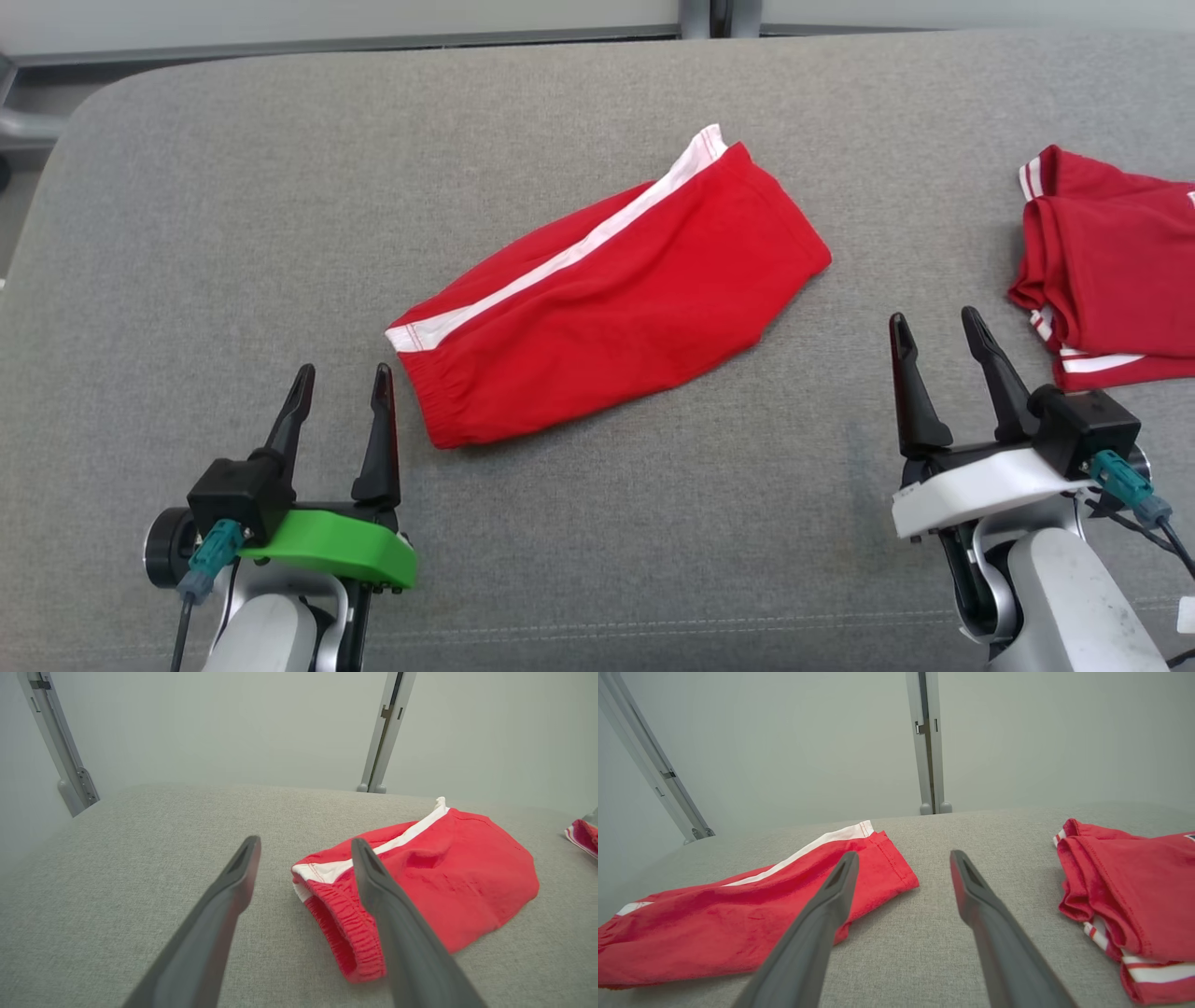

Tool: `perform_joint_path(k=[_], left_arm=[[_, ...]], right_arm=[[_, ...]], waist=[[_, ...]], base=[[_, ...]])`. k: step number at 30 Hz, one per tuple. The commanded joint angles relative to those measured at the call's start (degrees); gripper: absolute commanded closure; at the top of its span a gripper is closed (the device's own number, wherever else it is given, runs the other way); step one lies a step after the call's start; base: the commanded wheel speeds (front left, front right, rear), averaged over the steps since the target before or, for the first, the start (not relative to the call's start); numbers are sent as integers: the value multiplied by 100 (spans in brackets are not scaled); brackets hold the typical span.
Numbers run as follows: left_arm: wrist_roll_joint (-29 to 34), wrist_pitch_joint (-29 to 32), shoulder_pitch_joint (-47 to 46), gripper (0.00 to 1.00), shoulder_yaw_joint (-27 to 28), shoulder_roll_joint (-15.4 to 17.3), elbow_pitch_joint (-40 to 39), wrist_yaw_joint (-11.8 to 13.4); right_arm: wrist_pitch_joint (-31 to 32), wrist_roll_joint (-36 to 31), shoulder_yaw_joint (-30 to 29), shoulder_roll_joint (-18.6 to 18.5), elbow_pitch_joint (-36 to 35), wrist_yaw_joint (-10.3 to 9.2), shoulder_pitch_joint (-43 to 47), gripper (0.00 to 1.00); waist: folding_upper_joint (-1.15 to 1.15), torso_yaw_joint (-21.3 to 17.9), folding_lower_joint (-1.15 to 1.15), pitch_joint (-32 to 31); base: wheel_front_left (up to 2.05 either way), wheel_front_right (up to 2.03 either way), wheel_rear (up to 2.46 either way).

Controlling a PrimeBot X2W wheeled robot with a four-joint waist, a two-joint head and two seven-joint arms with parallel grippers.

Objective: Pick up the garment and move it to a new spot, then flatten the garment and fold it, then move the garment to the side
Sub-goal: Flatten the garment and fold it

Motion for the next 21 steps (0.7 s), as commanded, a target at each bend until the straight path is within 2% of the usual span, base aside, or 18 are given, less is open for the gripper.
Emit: perform_joint_path(k=[1, 14, 17, 19, 21], left_arm=[[38, -25, 66, 0, 32, -3, 15, 43], [88, -25, -124, 0, -61, -92, 126, -60], [24, -10, -222, 0, -98, -175, 141, -108], [33, -3, -337, 0, -141, -220, 125, -124], [44, -3, -391, 0, -171, -245, 122, -143]], right_arm=[[-15, -36, -20, 22, -33, -5, 74, 0], [-16, 253, -60, -46, 288, -5, -152, 0], [25, 643, -72, -87, 548, -5, -351, 0], [110, 776, -80, -297, 744, -7, -583, 0], [185, 911, -55, -340, 861, -6, -698, 0]], waist=[[0, -72, 0, -104], [0, 94, 0, 1], [0, 192, 0, 105], [0, 284, 0, 207], [0, 338, 0, 259]], base=[[0, 0, 0], [0, 0, 0], [0, 0, 0], [0, 0, 0], [0, 0, 0]])
